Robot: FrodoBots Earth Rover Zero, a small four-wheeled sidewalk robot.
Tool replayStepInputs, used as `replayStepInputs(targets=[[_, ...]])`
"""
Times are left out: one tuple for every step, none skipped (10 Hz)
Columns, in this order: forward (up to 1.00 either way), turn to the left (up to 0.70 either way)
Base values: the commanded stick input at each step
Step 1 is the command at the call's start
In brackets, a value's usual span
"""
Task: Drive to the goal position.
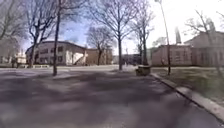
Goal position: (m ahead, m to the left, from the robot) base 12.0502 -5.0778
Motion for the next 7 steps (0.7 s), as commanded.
replayStepInputs(targets=[[0.85,0.00],[0.85,0.00],[0.85,0.00],[0.85,0.00],[0.85,0.00],[0.85,0.00],[0.85,0.00]])
